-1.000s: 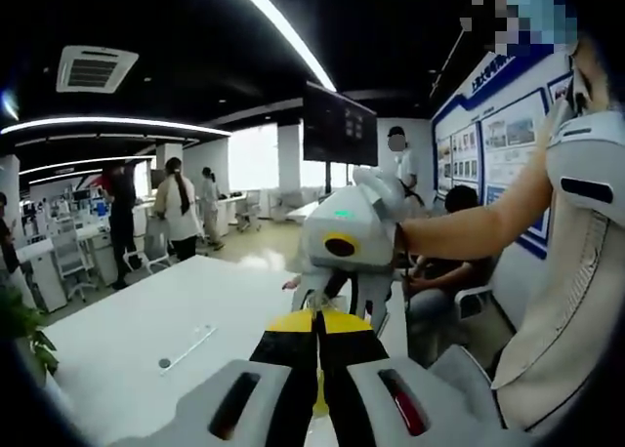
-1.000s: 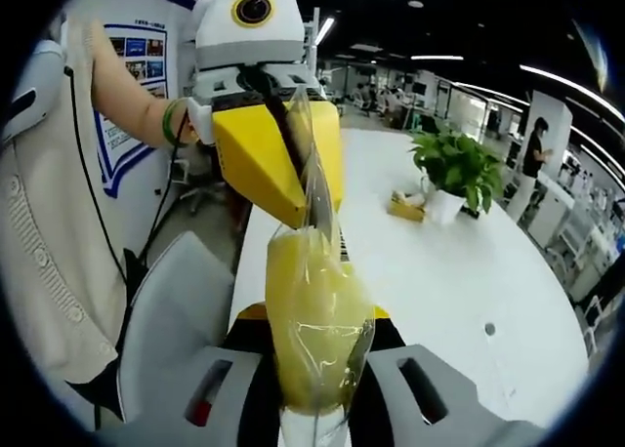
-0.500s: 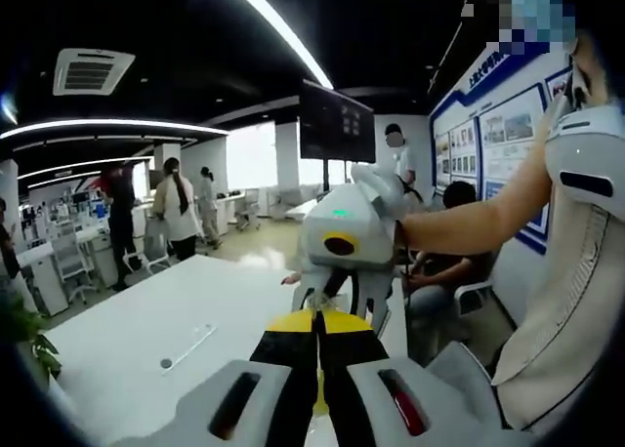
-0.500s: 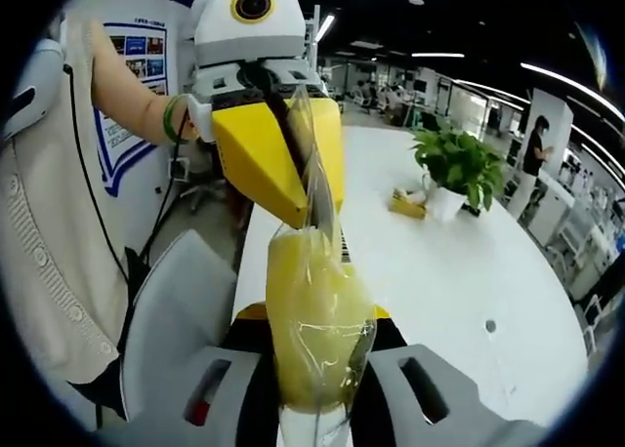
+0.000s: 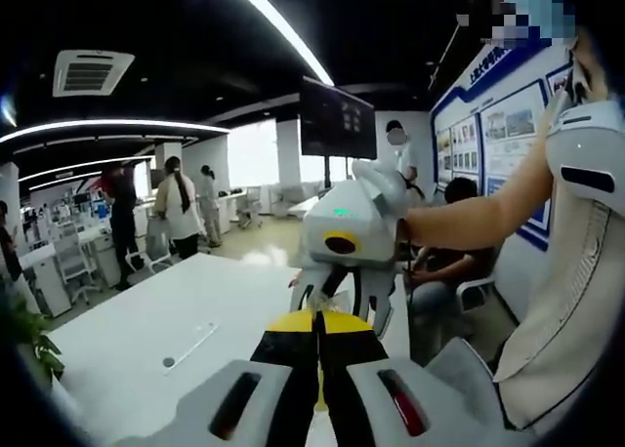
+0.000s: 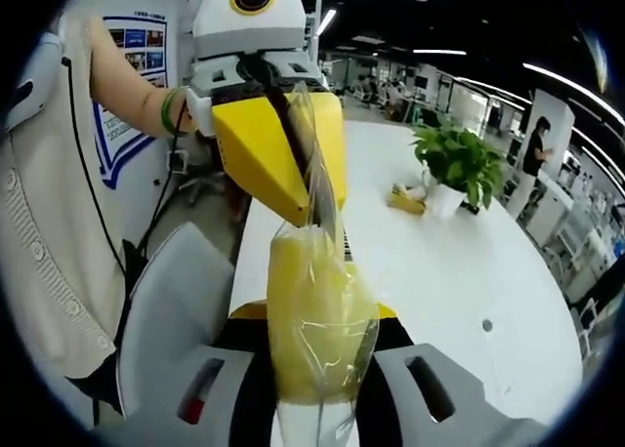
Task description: Compare the silicone blocks by pressing each to a similar depth, holding the contact briefly, and releasing to observe deformation and rebound differences across the visible hardness samples.
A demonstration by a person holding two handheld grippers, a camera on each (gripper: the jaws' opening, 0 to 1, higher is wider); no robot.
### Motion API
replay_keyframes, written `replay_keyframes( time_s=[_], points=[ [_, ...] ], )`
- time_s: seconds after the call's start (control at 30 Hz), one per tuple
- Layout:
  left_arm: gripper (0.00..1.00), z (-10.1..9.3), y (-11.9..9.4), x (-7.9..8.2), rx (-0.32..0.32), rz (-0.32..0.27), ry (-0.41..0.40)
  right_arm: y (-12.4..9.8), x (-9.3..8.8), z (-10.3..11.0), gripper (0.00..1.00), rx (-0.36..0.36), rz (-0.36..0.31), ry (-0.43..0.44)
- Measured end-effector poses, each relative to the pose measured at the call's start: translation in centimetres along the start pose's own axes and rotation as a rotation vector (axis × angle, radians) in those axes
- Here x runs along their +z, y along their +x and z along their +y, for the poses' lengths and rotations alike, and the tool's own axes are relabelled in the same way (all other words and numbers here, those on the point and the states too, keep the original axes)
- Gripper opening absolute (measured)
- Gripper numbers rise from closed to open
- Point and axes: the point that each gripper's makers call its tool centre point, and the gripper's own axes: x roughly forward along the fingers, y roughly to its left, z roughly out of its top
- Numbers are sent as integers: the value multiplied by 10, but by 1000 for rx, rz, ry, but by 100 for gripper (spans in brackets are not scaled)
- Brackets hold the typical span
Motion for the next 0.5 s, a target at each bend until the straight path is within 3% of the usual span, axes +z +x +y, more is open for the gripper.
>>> replay_keyframes(
  time_s=[0.5],
  points=[
    [0, 3, 1, -1, 6, -2, -18, 2, -2, -3, 24, 14, 18, -7]
  ],
)
